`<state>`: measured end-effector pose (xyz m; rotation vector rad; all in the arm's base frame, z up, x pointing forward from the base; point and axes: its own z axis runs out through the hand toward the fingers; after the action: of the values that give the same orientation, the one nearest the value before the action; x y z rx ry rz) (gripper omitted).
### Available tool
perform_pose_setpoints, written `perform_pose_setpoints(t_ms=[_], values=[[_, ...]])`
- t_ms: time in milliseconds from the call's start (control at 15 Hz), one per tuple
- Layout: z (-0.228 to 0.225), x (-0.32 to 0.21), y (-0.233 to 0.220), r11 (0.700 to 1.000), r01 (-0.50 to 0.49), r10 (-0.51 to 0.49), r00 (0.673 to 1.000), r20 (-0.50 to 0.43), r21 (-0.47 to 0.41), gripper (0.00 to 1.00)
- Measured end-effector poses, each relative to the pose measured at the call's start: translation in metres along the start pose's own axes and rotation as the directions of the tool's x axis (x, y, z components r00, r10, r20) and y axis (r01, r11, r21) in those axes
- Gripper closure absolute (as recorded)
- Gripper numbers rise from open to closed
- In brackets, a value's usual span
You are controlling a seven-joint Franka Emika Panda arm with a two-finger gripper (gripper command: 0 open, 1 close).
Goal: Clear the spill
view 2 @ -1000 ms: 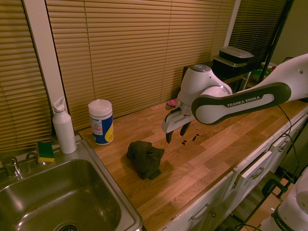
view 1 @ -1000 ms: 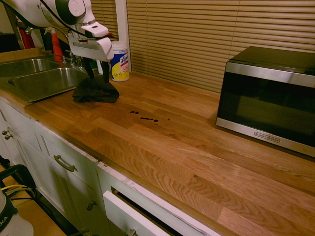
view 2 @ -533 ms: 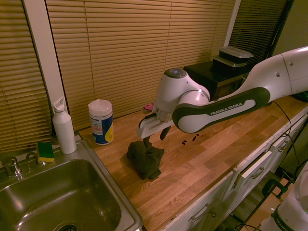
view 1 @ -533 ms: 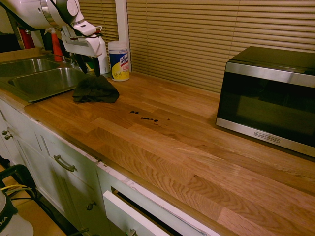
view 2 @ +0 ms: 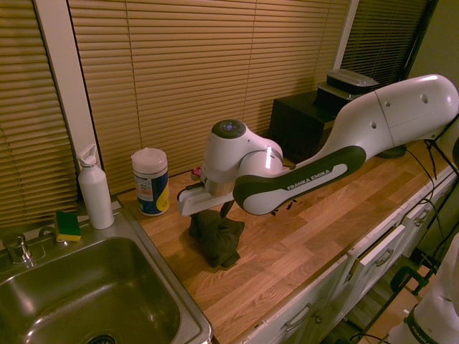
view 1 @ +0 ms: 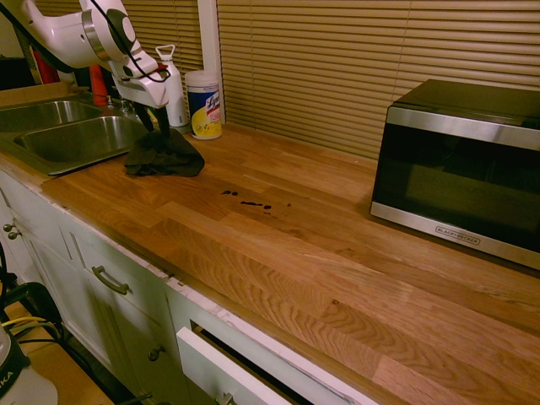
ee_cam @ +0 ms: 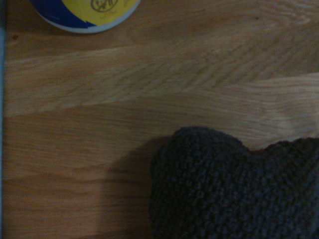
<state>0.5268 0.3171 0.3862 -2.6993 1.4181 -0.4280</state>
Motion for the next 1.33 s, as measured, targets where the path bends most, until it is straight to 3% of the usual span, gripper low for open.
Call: perform_pose_setpoints(t_ms=[133,200,1333], values=[[0.014,-0.007,-0.004,1.0,-0.02,0.02,1.0,-0.002,-0.019,0.0],[0.018,-0.009,-0.006,0.999,-0.031,0.031,0.999,-0.009,-0.024,1.0],[0.039,0.004,-0.004,0.994,-0.043,0.041,0.999,-0.021,-0.103,1.0]])
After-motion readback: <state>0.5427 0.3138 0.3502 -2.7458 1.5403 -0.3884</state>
